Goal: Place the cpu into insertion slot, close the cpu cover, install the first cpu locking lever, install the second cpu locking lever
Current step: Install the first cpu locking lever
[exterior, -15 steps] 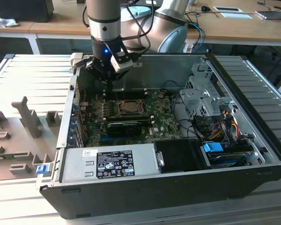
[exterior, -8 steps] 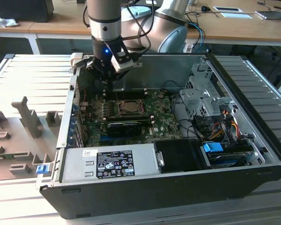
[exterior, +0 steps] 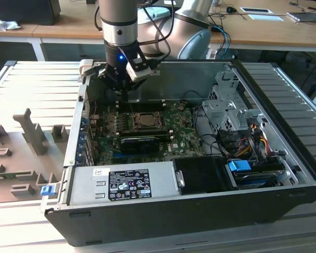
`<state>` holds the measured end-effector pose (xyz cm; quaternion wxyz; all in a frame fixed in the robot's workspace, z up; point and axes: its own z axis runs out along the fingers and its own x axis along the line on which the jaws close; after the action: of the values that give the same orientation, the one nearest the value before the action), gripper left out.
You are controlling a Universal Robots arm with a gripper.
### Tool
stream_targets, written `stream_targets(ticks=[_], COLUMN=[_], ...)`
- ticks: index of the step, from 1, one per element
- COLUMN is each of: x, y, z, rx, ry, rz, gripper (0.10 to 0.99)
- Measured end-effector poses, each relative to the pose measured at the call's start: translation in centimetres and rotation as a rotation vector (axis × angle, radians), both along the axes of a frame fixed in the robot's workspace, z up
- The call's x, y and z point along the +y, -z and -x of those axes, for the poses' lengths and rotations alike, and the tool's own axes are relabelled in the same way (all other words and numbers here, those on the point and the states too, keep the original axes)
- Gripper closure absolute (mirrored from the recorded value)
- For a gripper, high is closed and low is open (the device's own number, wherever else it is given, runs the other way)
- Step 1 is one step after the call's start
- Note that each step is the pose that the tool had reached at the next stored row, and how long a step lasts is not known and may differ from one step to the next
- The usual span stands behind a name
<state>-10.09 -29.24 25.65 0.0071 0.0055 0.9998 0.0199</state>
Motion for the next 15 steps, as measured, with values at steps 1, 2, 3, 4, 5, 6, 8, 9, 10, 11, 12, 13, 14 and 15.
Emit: stream_targets(ticks=[1, 2, 3, 4, 5, 6, 8, 9, 10, 11, 12, 13, 14, 15], x=[0.00, 0.00, 0.00, 0.00, -0.01, -0.01, 0.00, -0.01, -0.01, -0.01, -0.01, 0.00, 0.00, 0.00], y=[0.00, 0.01, 0.01, 0.01, 0.01, 0.01, 0.01, 0.01, 0.01, 0.01, 0.01, 0.01, 0.01, 0.01], z=[-0.10, -0.34, -0.56, -0.68, -0.79, -0.87, -1.06, -1.17, -1.24, -1.29, -1.34, -1.39, -1.48, -1.61], rx=[0.0001, 0.0000, 0.0000, 0.0001, 0.0002, 0.0001, 0.0001, 0.0001, 0.0001, 0.0001, 0.0001, 0.0001, 0.0001, 0.0001], ry=[0.000, 0.000, 0.000, 0.000, 0.000, 0.000, 0.000, 0.000, 0.000, 0.000, 0.000, 0.000, 0.000, 0.000], rz=[0.000, 0.000, 0.000, 0.000, 0.000, 0.000, 0.000, 0.000, 0.000, 0.000, 0.000, 0.000, 0.000, 0.000], gripper=[0.980, 0.980, 0.980, 0.980, 0.980, 0.980, 0.980, 0.980, 0.980, 0.980, 0.980, 0.980, 0.980, 0.980])
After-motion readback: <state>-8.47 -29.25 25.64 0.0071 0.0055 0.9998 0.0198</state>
